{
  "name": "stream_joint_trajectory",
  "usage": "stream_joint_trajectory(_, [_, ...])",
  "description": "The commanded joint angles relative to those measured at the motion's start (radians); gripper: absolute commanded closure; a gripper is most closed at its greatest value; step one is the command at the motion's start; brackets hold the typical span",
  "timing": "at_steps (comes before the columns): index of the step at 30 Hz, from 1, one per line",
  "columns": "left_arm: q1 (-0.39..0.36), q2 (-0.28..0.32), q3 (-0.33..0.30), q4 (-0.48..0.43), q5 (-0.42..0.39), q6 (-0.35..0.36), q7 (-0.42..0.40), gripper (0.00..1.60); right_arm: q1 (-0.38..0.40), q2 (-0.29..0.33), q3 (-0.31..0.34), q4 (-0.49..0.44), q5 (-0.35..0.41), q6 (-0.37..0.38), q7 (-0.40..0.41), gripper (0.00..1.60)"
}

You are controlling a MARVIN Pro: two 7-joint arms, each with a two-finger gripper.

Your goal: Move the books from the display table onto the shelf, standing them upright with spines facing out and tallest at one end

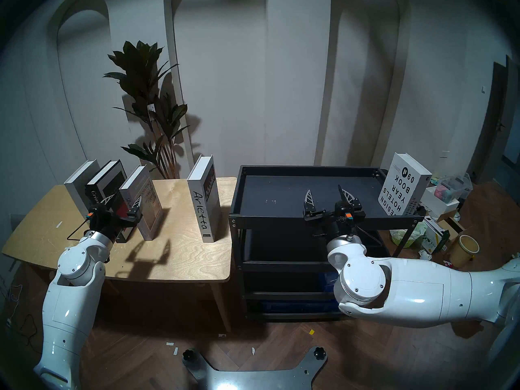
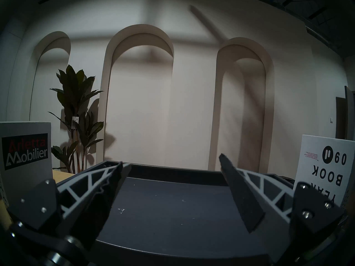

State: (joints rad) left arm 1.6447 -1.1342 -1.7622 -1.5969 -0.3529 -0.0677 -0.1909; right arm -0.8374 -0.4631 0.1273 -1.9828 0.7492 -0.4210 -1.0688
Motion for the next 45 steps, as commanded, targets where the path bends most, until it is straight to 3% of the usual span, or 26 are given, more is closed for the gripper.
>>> stream_joint_trajectory(1, [-0.106, 0.021, 0.01, 0.044, 0.015, -0.04, -0.005, 0.0, 0.01, 0.003, 0.009, -0.005, -0.005, -0.002, 0.001, 0.0])
stream_joint_trajectory(22, [-0.252, 0.027, 0.043, 0.211, 0.041, -0.085, -0.031, 0.0, 0.012, 0.003, 0.007, -0.005, -0.004, -0.002, 0.001, 0.0])
stream_joint_trajectory(34, [-0.353, 0.03, 0.057, 0.275, -0.03, 0.003, -0.068, 0.0, 0.013, 0.003, 0.006, -0.005, -0.004, -0.002, 0.0, 0.0])
stream_joint_trajectory(35, [-0.356, 0.03, 0.054, 0.274, -0.045, 0.021, -0.075, 0.53, 0.013, 0.003, 0.006, -0.005, -0.004, -0.003, 0.0, 0.0])
stream_joint_trajectory(36, [-0.359, 0.032, 0.052, 0.273, -0.052, 0.03, -0.078, 0.95, 0.013, 0.003, 0.006, -0.005, -0.004, -0.003, 0.0, 0.0])
stream_joint_trajectory(37, [-0.36, 0.033, 0.048, 0.272, -0.062, 0.042, -0.081, 1.54, 0.013, 0.003, 0.006, -0.005, -0.004, -0.003, 0.0, 0.0])
stream_joint_trajectory(38, [-0.36, 0.036, 0.045, 0.271, -0.068, 0.054, -0.086, 1.6, 0.013, 0.003, 0.006, -0.005, -0.004, -0.003, 0.0, 0.0])
stream_joint_trajectory(45, [-0.344, 0.054, 0.02, 0.253, -0.143, 0.213, -0.123, 1.6, 0.013, 0.003, 0.005, -0.005, -0.004, -0.003, 0.0, 0.0])
